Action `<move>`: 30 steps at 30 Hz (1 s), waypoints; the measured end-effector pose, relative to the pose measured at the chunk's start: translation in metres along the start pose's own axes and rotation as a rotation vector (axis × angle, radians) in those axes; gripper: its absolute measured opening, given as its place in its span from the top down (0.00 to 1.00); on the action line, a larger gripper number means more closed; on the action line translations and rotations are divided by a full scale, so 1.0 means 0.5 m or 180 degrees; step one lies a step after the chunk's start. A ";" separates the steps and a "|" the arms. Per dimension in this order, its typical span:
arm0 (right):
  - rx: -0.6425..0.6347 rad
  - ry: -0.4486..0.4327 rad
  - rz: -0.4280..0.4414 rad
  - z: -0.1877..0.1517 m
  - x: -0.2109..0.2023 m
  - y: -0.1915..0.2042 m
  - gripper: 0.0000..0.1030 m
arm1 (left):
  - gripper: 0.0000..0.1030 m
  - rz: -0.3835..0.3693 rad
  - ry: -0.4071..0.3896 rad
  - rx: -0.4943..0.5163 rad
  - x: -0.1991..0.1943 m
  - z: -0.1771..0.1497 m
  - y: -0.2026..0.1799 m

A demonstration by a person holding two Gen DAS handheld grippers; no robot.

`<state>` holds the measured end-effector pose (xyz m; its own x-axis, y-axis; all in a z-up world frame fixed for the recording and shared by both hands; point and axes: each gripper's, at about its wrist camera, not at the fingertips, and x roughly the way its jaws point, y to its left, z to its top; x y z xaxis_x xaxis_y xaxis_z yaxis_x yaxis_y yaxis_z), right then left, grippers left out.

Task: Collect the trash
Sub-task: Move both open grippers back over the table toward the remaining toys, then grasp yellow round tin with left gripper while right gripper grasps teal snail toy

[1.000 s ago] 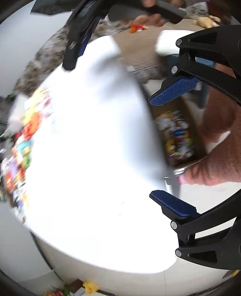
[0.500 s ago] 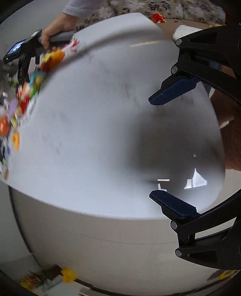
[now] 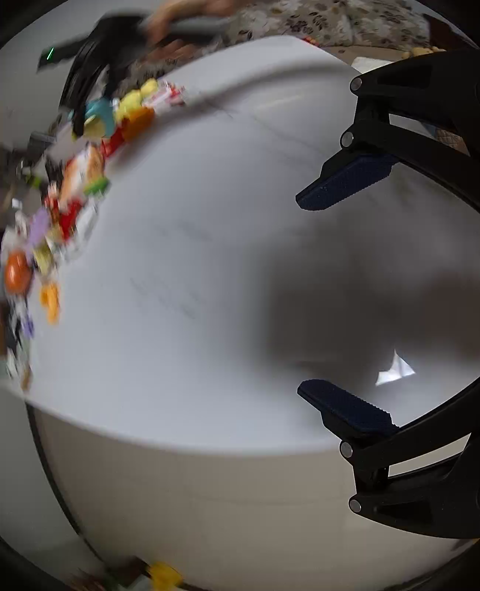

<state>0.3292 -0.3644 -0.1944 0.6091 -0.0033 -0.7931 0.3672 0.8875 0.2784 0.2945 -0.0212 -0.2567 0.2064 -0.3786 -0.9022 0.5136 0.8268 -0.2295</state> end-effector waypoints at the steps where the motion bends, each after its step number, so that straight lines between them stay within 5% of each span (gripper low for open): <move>1: 0.0053 -0.0039 0.0063 -0.020 -0.031 -0.002 0.31 | 0.12 -0.0055 -0.0031 0.0074 0.012 0.027 -0.014; 6: 0.0307 -0.0228 0.0148 -0.164 -0.205 -0.019 0.31 | 0.12 -0.0142 -0.0320 0.0719 0.110 0.217 -0.177; 14: 0.0930 -0.0320 0.0011 -0.329 -0.335 -0.080 0.31 | 0.12 0.0643 -0.0404 0.1598 0.293 0.435 -0.367; 16: 0.1063 -0.0335 -0.0033 -0.354 -0.352 -0.096 0.31 | 0.13 0.0715 -0.0299 0.1658 0.321 0.452 -0.374; 21: 0.1191 -0.0389 -0.0117 -0.378 -0.380 -0.124 0.31 | 0.55 0.0704 -0.0185 0.1597 0.337 0.466 -0.373; 26: 0.1147 -0.0439 -0.0046 -0.363 -0.379 -0.130 0.31 | 0.55 0.0478 -0.0208 0.1466 0.297 0.449 -0.350; 30: 0.0951 -0.0380 0.0043 -0.338 -0.363 -0.111 0.31 | 0.55 -0.0011 -0.0389 0.1260 0.186 0.419 -0.318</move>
<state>0.0796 -0.3351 -0.1577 0.6870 -0.0620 -0.7240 0.5377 0.7134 0.4493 0.4066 -0.2748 -0.2278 0.2891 -0.4474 -0.8463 0.7902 0.6106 -0.0528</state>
